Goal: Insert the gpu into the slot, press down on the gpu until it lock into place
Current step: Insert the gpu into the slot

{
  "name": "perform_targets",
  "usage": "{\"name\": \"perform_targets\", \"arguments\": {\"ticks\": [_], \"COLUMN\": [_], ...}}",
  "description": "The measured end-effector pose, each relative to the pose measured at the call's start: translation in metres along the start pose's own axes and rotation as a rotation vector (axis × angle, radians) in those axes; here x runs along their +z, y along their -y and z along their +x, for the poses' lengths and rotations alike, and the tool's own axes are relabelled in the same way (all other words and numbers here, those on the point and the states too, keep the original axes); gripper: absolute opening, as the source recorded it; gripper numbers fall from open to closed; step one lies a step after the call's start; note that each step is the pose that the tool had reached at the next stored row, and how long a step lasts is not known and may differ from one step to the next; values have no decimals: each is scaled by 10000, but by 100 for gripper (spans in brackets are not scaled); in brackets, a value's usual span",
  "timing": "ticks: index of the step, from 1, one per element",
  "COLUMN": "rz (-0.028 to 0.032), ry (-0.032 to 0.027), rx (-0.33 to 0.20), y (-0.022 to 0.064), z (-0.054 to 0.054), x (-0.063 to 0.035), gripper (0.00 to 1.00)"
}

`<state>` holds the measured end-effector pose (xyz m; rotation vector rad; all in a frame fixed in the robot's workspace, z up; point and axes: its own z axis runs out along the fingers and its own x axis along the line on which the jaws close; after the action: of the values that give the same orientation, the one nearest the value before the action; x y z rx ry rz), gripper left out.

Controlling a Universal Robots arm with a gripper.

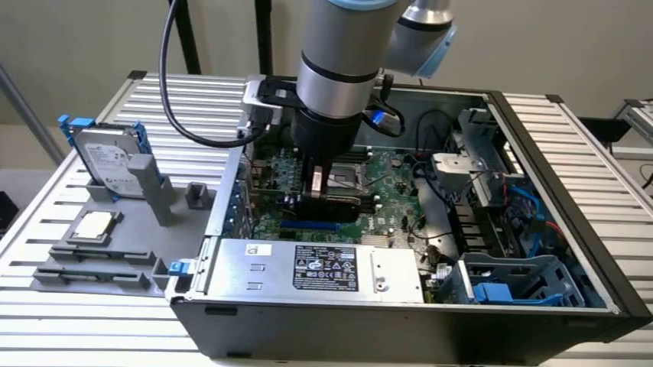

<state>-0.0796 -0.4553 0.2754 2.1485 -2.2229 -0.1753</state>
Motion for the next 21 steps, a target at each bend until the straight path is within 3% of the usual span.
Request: {"name": "perform_targets", "arguments": {"ticks": [5, 21], "rz": [-11, -77], "ry": [2, -4], "rx": [2, 6], "y": [40, 48], "z": [0, -23], "x": [28, 104], "gripper": [26, 26]}}
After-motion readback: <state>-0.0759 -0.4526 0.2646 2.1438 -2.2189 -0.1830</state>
